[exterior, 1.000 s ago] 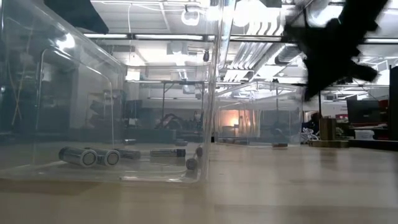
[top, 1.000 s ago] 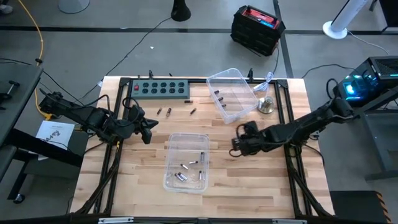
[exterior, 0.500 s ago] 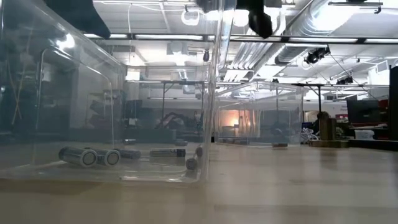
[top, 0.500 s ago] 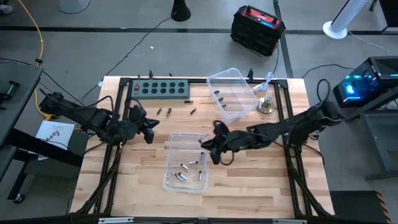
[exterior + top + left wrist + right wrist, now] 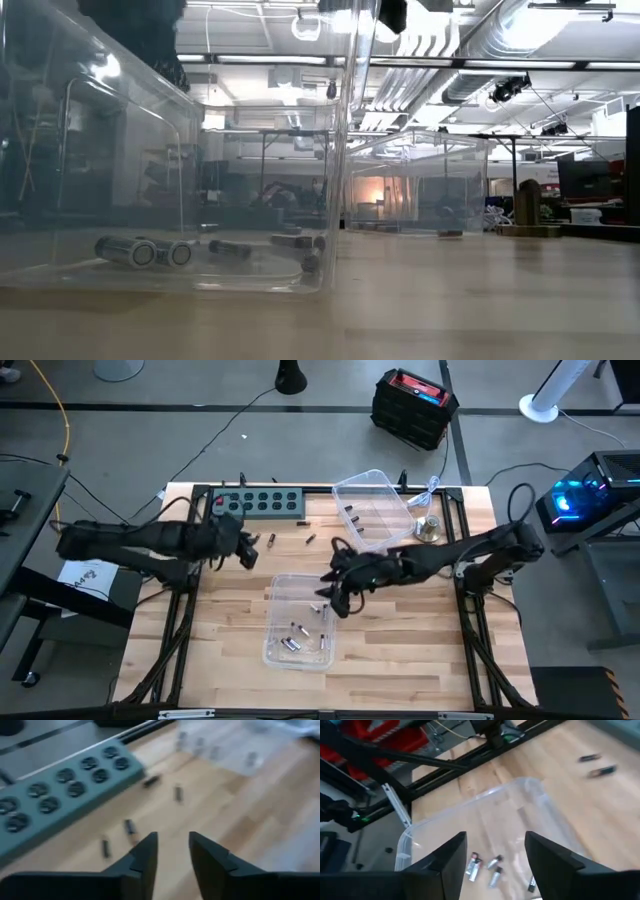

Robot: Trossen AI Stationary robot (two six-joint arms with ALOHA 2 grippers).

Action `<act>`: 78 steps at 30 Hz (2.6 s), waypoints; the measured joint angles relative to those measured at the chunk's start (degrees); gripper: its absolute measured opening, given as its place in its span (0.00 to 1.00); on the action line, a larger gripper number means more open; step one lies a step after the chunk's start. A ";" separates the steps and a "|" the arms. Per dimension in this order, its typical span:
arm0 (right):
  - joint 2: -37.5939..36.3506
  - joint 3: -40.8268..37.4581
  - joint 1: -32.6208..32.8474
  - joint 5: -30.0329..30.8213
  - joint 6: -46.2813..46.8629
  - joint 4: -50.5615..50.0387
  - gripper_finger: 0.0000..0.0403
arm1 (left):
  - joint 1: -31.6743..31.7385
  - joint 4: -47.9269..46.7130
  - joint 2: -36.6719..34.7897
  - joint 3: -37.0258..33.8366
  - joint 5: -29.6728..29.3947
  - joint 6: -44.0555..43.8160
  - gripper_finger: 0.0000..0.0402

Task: Sort batteries
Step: Put the black battery into the right transparent bin

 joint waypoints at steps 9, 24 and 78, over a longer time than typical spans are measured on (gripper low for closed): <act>-1.36 11.05 -0.92 7.47 -3.14 -18.40 0.49 | 22.24 1.45 13.49 -2.75 16.49 10.82 0.52; -1.36 11.40 0.47 6.90 2.67 -19.22 0.49 | 35.70 11.11 40.68 -2.52 25.11 21.74 0.57; -9.63 11.40 9.70 32.72 2.51 -15.30 0.49 | 23.68 24.85 61.18 49.28 31.09 35.62 0.39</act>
